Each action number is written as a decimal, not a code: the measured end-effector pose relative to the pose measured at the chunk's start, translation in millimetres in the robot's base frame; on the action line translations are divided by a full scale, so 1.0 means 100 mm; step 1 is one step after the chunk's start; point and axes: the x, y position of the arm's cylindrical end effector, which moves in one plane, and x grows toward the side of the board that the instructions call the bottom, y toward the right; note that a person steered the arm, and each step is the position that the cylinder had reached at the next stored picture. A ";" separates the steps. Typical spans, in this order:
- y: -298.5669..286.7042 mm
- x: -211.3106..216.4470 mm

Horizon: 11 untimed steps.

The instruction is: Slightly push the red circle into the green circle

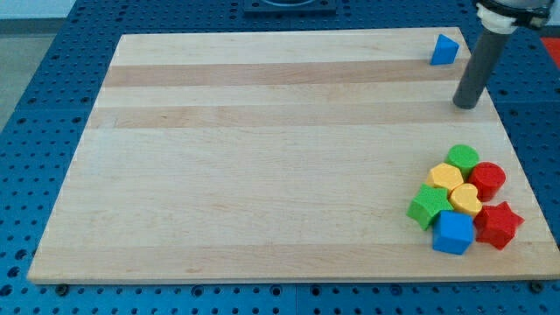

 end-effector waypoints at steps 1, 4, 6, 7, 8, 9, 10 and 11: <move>0.16 0.09; 0.21 0.69; 0.26 1.27; 0.26 1.43; 0.25 1.51; 0.25 1.58; 0.24 1.67; 0.21 1.68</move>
